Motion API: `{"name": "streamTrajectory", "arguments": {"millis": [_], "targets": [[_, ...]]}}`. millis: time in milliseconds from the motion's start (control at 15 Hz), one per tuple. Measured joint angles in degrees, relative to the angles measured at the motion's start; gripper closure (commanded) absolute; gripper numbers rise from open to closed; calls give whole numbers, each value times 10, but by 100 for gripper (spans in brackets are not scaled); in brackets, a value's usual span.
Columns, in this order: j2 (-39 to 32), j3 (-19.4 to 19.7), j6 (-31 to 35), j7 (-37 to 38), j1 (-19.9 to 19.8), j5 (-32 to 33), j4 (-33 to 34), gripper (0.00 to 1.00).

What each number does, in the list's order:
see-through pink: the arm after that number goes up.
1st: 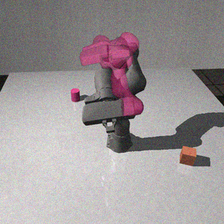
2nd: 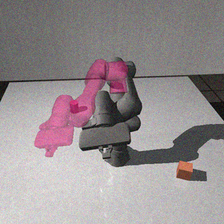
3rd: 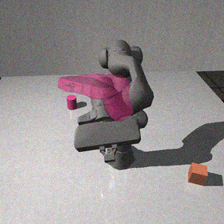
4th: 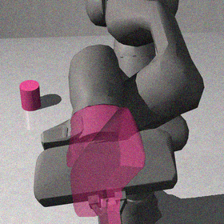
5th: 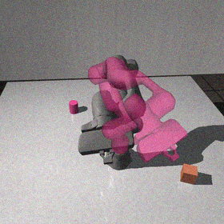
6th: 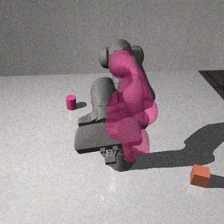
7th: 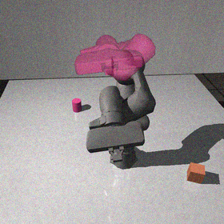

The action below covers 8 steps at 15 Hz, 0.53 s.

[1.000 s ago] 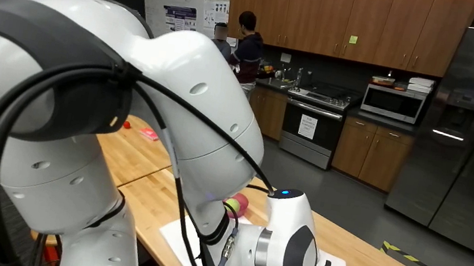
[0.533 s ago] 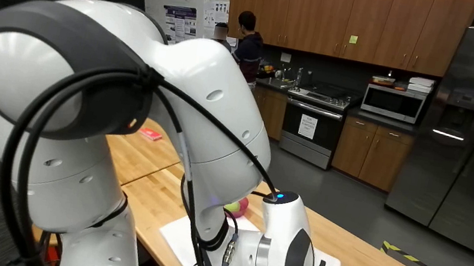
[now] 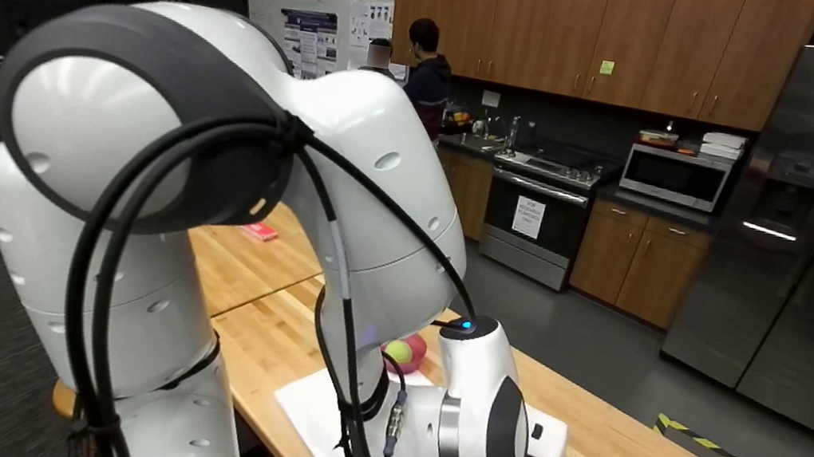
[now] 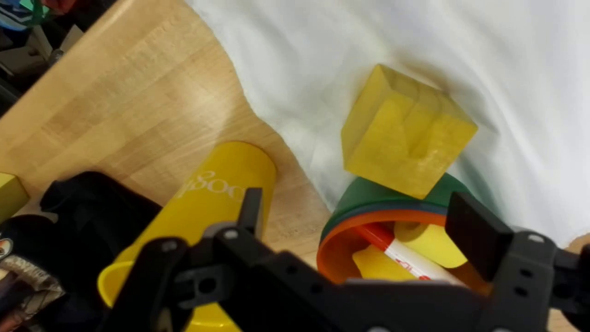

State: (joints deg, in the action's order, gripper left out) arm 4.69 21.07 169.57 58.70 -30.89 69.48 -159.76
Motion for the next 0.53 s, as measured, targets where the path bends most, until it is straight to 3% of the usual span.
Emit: {"name": "streamTrajectory", "arguments": {"millis": [533], "targets": [[-42, -17, 4, 35, 20, 0, 1, 0]]}}
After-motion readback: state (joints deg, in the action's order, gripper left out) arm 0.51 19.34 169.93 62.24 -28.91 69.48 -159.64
